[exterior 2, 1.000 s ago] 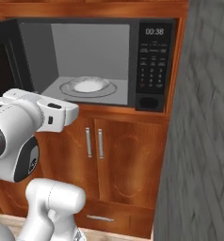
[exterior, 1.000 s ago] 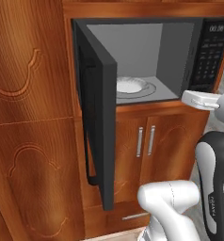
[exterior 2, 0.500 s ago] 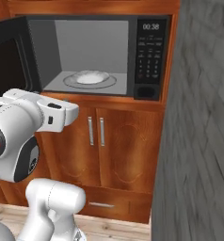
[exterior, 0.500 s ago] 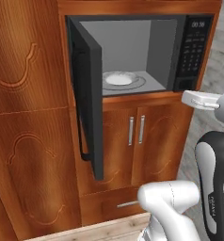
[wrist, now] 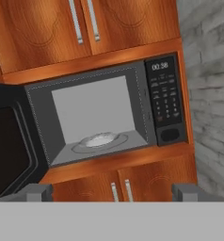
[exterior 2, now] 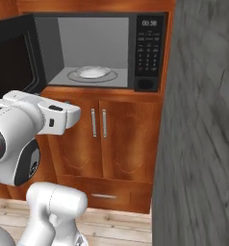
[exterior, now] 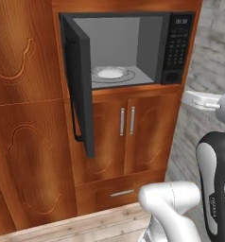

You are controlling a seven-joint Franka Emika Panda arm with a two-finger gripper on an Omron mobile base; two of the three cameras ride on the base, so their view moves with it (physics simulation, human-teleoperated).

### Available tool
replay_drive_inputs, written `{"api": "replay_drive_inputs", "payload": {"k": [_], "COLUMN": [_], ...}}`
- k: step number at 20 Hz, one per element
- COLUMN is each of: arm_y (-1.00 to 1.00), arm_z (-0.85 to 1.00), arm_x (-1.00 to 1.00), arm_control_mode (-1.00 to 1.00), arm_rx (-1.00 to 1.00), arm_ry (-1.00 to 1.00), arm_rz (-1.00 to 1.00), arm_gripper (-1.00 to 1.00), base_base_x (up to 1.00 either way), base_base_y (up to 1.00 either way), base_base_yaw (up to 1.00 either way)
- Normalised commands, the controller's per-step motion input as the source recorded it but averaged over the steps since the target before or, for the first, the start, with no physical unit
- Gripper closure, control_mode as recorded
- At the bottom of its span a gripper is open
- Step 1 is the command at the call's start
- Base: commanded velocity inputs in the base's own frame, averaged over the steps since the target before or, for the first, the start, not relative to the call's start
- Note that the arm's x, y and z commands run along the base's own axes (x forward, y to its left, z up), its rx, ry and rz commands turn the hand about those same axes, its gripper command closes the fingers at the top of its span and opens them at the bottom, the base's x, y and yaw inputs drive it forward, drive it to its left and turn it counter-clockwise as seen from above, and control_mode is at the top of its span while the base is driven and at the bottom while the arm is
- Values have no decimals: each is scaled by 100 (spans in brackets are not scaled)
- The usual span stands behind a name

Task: Pick the bell pepper from the counter and place it in the microwave. Then turn on the microwave.

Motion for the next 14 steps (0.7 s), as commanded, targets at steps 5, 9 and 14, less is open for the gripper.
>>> {"api": "replay_drive_inputs", "payload": {"k": [5, 9, 14], "arm_y": [0, 0, 0], "arm_z": [0, 0, 0], "arm_x": [0, 0, 0], "arm_control_mode": [100, 100, 100], "arm_rx": [0, 0, 0], "arm_ry": [0, 0, 0], "arm_rz": [0, 0, 0], "arm_gripper": [-100, -100, -100], "base_base_x": [-46, -49, -52], "base_base_y": [-9, -10, -15], "base_base_yaw": [-8, -6, -3]}}
